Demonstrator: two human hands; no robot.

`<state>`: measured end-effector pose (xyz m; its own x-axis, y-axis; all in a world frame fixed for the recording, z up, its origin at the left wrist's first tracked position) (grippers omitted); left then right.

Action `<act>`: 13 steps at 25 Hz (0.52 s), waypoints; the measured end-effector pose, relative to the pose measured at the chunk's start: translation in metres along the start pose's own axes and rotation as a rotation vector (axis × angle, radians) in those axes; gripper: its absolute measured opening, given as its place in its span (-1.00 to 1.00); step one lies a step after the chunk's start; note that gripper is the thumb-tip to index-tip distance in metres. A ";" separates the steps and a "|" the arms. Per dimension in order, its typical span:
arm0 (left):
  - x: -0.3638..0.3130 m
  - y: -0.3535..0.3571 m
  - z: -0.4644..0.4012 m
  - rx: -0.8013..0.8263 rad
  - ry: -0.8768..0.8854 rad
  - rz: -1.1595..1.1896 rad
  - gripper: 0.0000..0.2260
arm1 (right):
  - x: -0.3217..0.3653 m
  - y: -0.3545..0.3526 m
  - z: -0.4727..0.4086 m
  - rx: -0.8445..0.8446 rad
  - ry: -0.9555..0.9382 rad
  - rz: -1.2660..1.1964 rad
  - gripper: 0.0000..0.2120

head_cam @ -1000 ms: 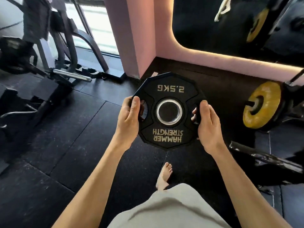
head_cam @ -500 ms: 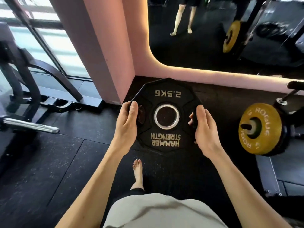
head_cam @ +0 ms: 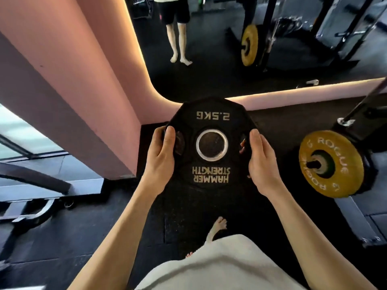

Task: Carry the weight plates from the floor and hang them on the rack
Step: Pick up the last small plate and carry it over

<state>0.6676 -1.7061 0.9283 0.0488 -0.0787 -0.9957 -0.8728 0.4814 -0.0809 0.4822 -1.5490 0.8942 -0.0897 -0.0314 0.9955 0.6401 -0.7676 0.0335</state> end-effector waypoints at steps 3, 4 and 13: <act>0.002 0.025 -0.065 0.066 0.016 0.019 -0.80 | 0.003 -0.001 -0.055 -0.076 -0.012 0.011 -0.50; 0.002 0.036 -0.088 0.090 0.031 0.021 -0.80 | 0.004 -0.003 -0.075 -0.102 -0.024 0.014 -0.55; -0.010 0.162 -0.247 0.314 0.017 -0.002 -0.77 | 0.024 -0.058 -0.210 -0.338 -0.017 0.005 -0.65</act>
<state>0.4059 -1.8433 0.9362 0.0401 -0.0932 -0.9948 -0.6799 0.7271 -0.0955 0.2822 -1.6397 0.8978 -0.0726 -0.0272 0.9970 0.3510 -0.9364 0.0000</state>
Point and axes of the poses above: each hand's wrist, its own z-axis away from the middle knuckle, its own y-axis out of the palm, x = y × z, the point moved 9 cm from there along -z, towards the middle knuckle, and after that the axes turned 1 degree about -x, right-handed, at the moved point
